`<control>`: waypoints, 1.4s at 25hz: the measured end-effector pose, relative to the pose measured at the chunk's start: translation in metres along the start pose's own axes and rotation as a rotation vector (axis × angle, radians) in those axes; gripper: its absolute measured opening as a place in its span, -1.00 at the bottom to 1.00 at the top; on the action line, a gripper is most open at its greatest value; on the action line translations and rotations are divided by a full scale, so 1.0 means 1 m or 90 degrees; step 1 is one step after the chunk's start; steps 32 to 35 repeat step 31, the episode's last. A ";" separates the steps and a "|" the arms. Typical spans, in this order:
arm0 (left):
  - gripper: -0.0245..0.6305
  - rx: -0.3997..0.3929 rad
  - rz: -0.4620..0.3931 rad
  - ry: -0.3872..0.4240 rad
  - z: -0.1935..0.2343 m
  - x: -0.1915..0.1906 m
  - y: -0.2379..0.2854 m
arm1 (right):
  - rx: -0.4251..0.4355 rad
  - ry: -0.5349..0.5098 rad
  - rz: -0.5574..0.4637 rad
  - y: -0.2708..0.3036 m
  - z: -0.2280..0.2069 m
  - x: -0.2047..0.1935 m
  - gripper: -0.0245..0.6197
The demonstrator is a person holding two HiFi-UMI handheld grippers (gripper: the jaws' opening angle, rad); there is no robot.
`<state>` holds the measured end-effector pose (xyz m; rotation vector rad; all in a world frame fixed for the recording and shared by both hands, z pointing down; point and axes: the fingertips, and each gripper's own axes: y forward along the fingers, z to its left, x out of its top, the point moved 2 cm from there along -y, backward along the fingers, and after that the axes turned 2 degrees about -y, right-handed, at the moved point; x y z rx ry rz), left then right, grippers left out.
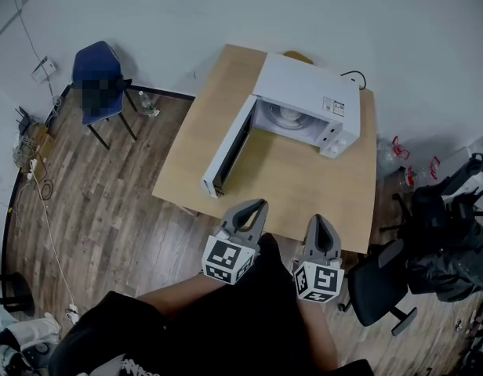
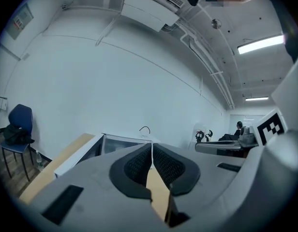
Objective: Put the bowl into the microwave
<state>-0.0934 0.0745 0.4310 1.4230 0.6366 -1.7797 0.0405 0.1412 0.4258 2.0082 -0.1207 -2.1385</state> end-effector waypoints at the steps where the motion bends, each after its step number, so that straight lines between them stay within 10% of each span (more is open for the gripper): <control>1: -0.86 0.005 0.000 0.003 -0.001 0.000 -0.001 | -0.004 -0.004 -0.004 -0.003 0.000 0.002 -0.74; 35: -0.87 0.055 0.012 0.024 0.034 0.008 0.028 | 0.003 -0.001 -0.007 0.036 -0.029 0.002 -0.74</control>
